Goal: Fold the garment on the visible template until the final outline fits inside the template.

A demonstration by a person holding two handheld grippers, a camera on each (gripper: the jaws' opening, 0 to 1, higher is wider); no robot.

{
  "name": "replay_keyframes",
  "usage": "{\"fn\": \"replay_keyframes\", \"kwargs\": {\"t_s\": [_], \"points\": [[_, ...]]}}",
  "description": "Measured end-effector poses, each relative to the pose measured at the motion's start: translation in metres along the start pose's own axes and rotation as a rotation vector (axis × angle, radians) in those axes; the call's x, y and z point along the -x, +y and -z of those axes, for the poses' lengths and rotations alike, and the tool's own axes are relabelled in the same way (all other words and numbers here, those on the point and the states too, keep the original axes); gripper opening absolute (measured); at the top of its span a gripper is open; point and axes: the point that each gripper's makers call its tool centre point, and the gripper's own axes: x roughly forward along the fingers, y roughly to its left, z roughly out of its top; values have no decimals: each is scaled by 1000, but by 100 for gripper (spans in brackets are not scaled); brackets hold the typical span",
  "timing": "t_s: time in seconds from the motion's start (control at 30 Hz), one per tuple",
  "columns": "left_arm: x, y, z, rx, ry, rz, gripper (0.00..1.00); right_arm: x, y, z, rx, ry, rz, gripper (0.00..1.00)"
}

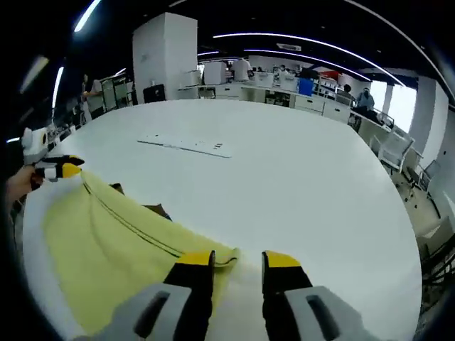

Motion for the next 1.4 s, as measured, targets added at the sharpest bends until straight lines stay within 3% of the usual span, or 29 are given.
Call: {"fn": "replay_keyframes", "kwargs": {"t_s": [0.03,0.2,0.27,0.37,0.4,0.5,0.63,0.77,0.97,1.27,1.4], "points": [[0,0,2,-19,4,6,28,1,2,0,58,0,-6,25],[2,-7,9,-119,29,69,28,9,15,-4,160,-18,-59,31],[2,-6,11,-163,43,64,28,9,16,-2,174,-17,-67,32],[-8,-1,16,-165,66,47,26,-1,7,7,193,16,-37,30],[-11,1,17,-162,67,41,26,-4,6,7,187,12,-32,29],[-20,3,18,-137,62,30,26,-14,0,-4,63,-71,-17,23],[-30,14,13,-77,41,-26,29,-23,-9,-7,-10,-85,17,23],[-34,27,7,-3,13,-91,32,-31,-16,-6,-147,-92,47,25],[-31,39,5,97,-7,-145,39,-30,-22,1,-209,-63,76,29],[-15,33,-8,101,-27,-151,58,-15,-14,-4,-260,-62,45,43],[-7,29,-13,106,-41,-140,66,-4,-7,-7,-257,-60,20,54]]}}
